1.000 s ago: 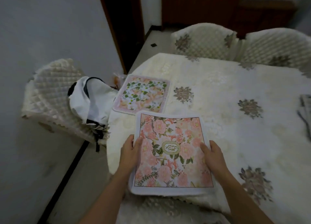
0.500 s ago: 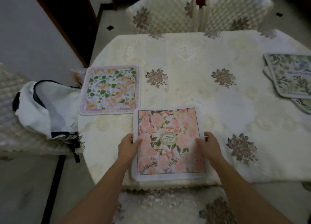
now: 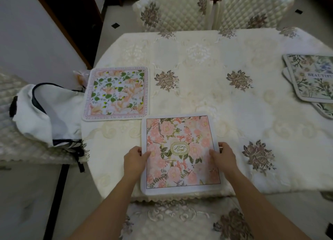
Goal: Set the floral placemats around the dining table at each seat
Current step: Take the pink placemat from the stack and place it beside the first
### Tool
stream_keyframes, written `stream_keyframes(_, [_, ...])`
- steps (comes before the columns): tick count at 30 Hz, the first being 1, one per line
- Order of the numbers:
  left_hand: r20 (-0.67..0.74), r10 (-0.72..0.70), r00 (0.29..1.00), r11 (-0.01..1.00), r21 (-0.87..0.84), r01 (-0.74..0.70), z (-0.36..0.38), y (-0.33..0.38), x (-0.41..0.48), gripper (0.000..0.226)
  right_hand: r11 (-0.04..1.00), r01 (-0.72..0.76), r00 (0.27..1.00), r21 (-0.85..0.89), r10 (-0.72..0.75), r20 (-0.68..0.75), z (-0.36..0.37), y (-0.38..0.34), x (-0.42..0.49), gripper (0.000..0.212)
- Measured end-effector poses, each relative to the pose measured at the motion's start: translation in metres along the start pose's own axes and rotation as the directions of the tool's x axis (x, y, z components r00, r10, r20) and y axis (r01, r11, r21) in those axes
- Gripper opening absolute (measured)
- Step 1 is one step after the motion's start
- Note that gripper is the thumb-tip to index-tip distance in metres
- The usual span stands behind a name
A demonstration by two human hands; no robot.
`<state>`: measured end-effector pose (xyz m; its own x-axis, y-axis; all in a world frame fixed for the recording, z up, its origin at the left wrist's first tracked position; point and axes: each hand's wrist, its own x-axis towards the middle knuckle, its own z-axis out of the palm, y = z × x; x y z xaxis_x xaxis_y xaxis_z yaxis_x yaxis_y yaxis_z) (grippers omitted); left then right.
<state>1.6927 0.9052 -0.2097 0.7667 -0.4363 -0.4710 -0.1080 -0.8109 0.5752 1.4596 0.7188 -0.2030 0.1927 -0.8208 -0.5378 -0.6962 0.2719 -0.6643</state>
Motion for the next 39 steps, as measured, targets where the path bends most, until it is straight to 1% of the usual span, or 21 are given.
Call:
stream_keyframes(6, [-0.036, 0.034, 0.999, 0.999, 0.008, -0.033, -0.003, 0.0, -0.008, 0.027, 1.0, -0.001, 1.0, -0.001, 0.001, -0.017, -0.001, 0.005, 0.0, 0.028])
stream_keyframes(10, [-0.049, 0.062, 0.997, 0.998, 0.009, -0.062, -0.001, 0.002, -0.011, 0.023, 1.0, -0.001, 0.999, 0.007, 0.001, -0.049, -0.003, 0.007, 0.0, 0.028])
stream_keyframes(14, [-0.055, 0.063, 0.997, 0.998, 0.005, -0.063, 0.001, 0.007, -0.012, 0.021, 1.0, -0.002, 0.998, 0.001, 0.003, -0.068, -0.004, 0.009, 0.001, 0.029])
stream_keyframes(20, [-0.053, 0.07, 0.996, 0.997, 0.019, -0.069, 0.003, 0.004, -0.011, 0.024, 1.0, 0.014, 0.997, -0.004, -0.014, -0.08, -0.008, 0.012, 0.002, 0.03])
stream_keyframes(24, [-0.041, 0.108, 0.993, 0.992, 0.076, -0.105, 0.004, 0.006, -0.01, 0.024, 1.0, 0.026, 0.995, -0.013, -0.027, -0.095, -0.011, 0.016, 0.003, 0.03])
stream_keyframes(26, [-0.036, 0.13, 0.991, 0.987, 0.101, -0.126, 0.004, 0.006, -0.01, 0.025, 0.999, 0.029, 0.996, -0.034, -0.032, -0.078, -0.013, 0.015, 0.003, 0.031])
stream_keyframes(27, [-0.045, 0.15, 0.988, 0.979, 0.147, -0.142, 0.004, 0.005, -0.01, 0.029, 0.997, 0.04, 0.996, -0.062, -0.045, -0.074, -0.013, 0.014, 0.002, 0.032])
stream_keyframes(28, [-0.069, 0.197, 0.978, 0.955, 0.239, -0.175, 0.004, 0.004, -0.01, 0.036, 0.988, 0.082, 0.99, -0.13, -0.095, -0.1, -0.013, 0.015, 0.003, 0.034])
stream_keyframes(29, [-0.098, 0.264, 0.96, 0.911, 0.352, -0.214, 0.006, 0.004, -0.01, 0.043, 0.956, 0.157, 0.969, -0.248, -0.198, -0.149, -0.011, 0.016, 0.004, 0.037])
stream_keyframes(30, [-0.126, 0.351, 0.928, 0.857, 0.442, -0.264, 0.009, 0.006, -0.011, 0.047, 0.886, 0.241, 0.928, -0.395, -0.33, -0.173, -0.007, 0.016, 0.006, 0.04])
stream_keyframes(31, [-0.132, 0.445, 0.886, 0.806, 0.49, -0.332, 0.014, 0.011, -0.012, 0.05, 0.788, 0.322, 0.879, -0.524, -0.455, -0.145, 0.0, 0.015, 0.007, 0.042])
stream_keyframes(32, [-0.102, 0.535, 0.839, 0.754, 0.506, -0.419, 0.021, 0.017, -0.013, 0.054, 0.688, 0.406, 0.828, -0.602, -0.555, -0.076, 0.012, 0.011, 0.006, 0.044])
stream_keyframes(33, [-0.034, 0.61, 0.792, 0.689, 0.516, -0.509, 0.031, 0.023, -0.012, 0.058, 0.6, 0.492, 0.779, -0.63, -0.627, 0.011, 0.027, 0.006, 0.006, 0.047])
stream_keyframes(34, [0.057, 0.653, 0.756, 0.627, 0.519, -0.581, 0.042, 0.026, -0.01, 0.061, 0.526, 0.575, 0.73, -0.626, -0.676, 0.102, 0.045, 0.001, 0.005, 0.051])
stream_keyframes(35, [0.145, 0.665, 0.732, 0.577, 0.522, -0.628, 0.054, 0.028, -0.008, 0.062, 0.474, 0.635, 0.694, -0.61, -0.697, 0.181, 0.062, -0.003, 0.004, 0.056])
stream_keyframes(36, [0.207, 0.662, 0.72, 0.543, 0.53, -0.651, 0.065, 0.027, -0.005, 0.062, 0.44, 0.669, 0.676, -0.6, -0.695, 0.244, 0.077, -0.005, 0.004, 0.058])
stream_keyframes(37, [0.237, 0.654, 0.719, 0.524, 0.544, -0.655, 0.074, 0.023, -0.001, 0.061, 0.417, 0.677, 0.673, -0.607, -0.684, 0.281, 0.087, -0.005, 0.005, 0.059])
stream_keyframes(39, [0.257, 0.654, 0.711, 0.483, 0.581, -0.655, 0.079, 0.013, 0.004, 0.061, 0.39, 0.663, 0.685, -0.639, -0.661, 0.307, 0.092, 0.005, 0.011, 0.06])
